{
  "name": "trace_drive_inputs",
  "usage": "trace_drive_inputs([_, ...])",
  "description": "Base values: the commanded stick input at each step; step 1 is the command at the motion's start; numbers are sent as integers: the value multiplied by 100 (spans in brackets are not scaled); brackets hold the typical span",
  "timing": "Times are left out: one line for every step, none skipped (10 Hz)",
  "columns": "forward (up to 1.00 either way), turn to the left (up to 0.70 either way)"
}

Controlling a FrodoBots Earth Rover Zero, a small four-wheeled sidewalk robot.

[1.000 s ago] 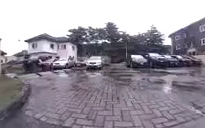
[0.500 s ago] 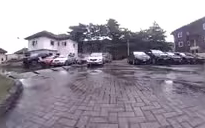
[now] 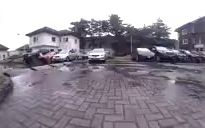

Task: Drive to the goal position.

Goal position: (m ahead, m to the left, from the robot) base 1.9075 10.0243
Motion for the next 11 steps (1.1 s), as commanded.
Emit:
trace_drive_inputs([85,0])
trace_drive_inputs([85,0])
trace_drive_inputs([85,0])
trace_drive_inputs([85,0])
trace_drive_inputs([85,0])
trace_drive_inputs([85,0])
trace_drive_inputs([85,0])
trace_drive_inputs([85,0])
trace_drive_inputs([85,0])
trace_drive_inputs([85,0])
trace_drive_inputs([85,0])
